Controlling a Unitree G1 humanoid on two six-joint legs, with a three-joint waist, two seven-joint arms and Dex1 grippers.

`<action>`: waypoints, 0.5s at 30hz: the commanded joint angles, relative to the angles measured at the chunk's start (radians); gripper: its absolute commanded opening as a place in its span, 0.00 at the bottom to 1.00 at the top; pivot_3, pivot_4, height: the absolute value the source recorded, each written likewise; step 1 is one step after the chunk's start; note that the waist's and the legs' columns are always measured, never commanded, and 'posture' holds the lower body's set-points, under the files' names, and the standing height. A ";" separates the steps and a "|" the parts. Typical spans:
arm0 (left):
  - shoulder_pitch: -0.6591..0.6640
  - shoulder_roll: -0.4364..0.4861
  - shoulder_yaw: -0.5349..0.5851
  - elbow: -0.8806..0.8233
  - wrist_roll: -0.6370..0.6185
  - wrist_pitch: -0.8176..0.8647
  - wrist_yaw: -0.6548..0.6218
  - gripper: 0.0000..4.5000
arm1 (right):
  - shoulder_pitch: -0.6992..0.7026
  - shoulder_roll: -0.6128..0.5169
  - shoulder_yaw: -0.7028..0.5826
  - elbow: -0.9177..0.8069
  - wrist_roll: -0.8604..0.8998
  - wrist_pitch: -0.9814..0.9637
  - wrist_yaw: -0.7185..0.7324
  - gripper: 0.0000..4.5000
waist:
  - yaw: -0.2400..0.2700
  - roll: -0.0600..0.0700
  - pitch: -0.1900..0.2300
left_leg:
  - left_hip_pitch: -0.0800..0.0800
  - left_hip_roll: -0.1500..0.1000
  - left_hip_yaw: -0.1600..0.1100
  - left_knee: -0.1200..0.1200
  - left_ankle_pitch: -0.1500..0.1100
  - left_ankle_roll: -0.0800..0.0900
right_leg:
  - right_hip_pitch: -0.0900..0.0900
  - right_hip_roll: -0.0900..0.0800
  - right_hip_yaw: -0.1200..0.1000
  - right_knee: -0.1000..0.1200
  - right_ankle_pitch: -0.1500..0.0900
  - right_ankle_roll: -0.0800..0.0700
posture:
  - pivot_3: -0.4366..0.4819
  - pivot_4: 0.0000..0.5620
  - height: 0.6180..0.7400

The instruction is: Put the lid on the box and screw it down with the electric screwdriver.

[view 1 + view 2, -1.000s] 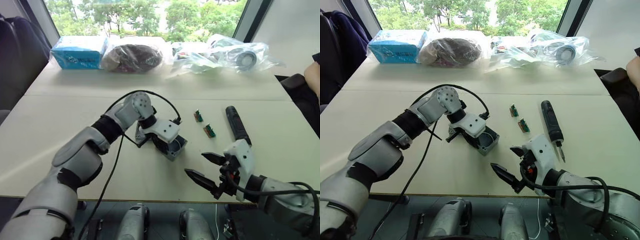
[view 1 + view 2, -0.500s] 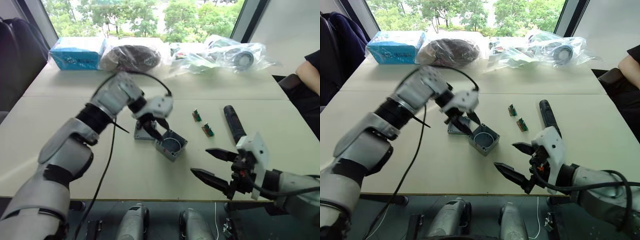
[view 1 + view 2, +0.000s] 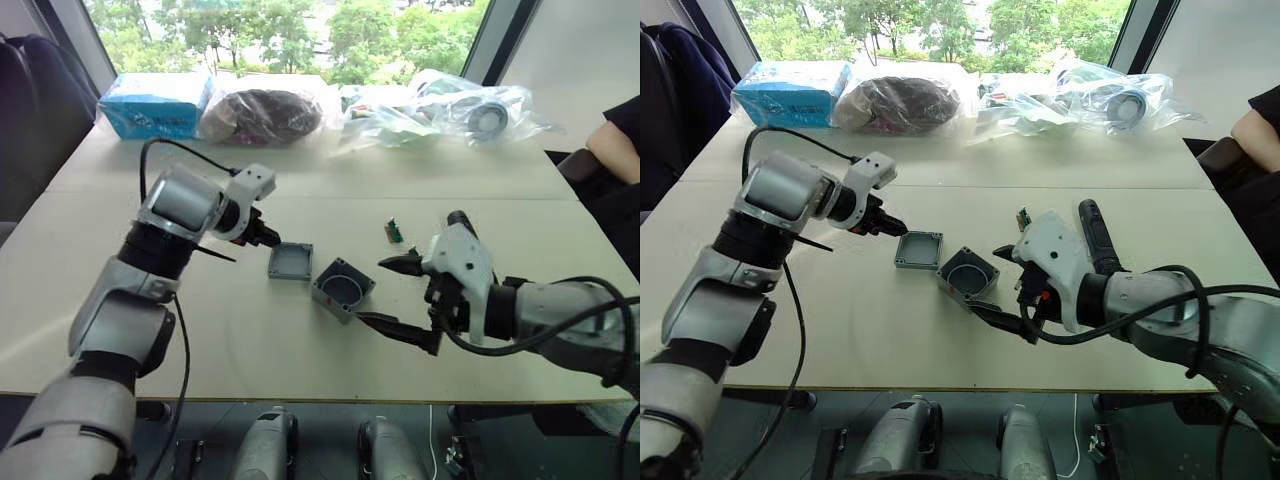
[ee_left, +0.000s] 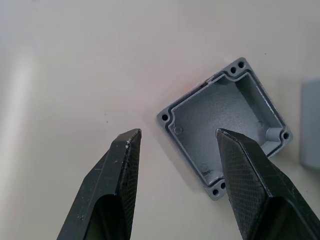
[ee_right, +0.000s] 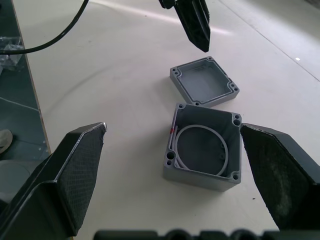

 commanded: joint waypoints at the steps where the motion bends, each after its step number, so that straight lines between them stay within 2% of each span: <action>1: 0.011 -0.016 0.046 -0.014 -0.023 0.023 0.065 0.54 | -0.011 0.036 0.004 -0.022 -0.049 -0.002 0.006 1.00 | 0.000 0.000 0.000 | 0.000 0.000 0.000 0.000 0.000 0.000 | 0.000 0.000 0.000 0.000 0.000 0.000 | 0.48 0.27 1.00; 7: 0.026 -0.010 0.009 0.021 -0.051 -0.001 0.097 0.54 | 0.025 0.087 -0.004 -0.051 -0.075 0.011 -0.019 1.00 | -0.001 0.000 0.000 | 0.000 0.000 0.000 0.000 0.000 0.000 | 0.000 0.000 0.000 0.000 0.000 0.000 | 0.48 0.27 1.00; 10: 0.026 -0.032 -0.028 0.117 -0.050 -0.021 0.100 0.54 | 0.063 0.133 -0.010 -0.075 -0.083 0.007 -0.071 1.00 | 0.004 0.000 0.000 | 0.001 0.000 0.000 0.000 0.000 0.000 | 0.001 0.000 0.000 0.000 0.000 0.000 | 0.48 0.27 1.00; 14: 0.031 -0.042 -0.065 0.160 -0.055 -0.058 0.095 0.54 | 0.108 0.177 -0.009 -0.109 -0.088 0.015 -0.127 1.00 | 0.007 0.001 -0.001 | 0.002 0.000 0.000 0.000 0.000 0.000 | 0.001 -0.001 0.000 0.000 0.000 0.000 | 0.48 0.27 1.00; 15: 0.031 -0.048 -0.069 0.170 -0.057 -0.062 0.096 0.43 | 0.117 0.183 -0.010 -0.116 -0.086 0.017 -0.138 1.00 | 0.008 0.001 -0.002 | 0.002 0.000 0.000 0.000 0.000 0.000 | 0.001 -0.001 0.000 0.000 0.000 0.000 | 0.48 0.27 1.00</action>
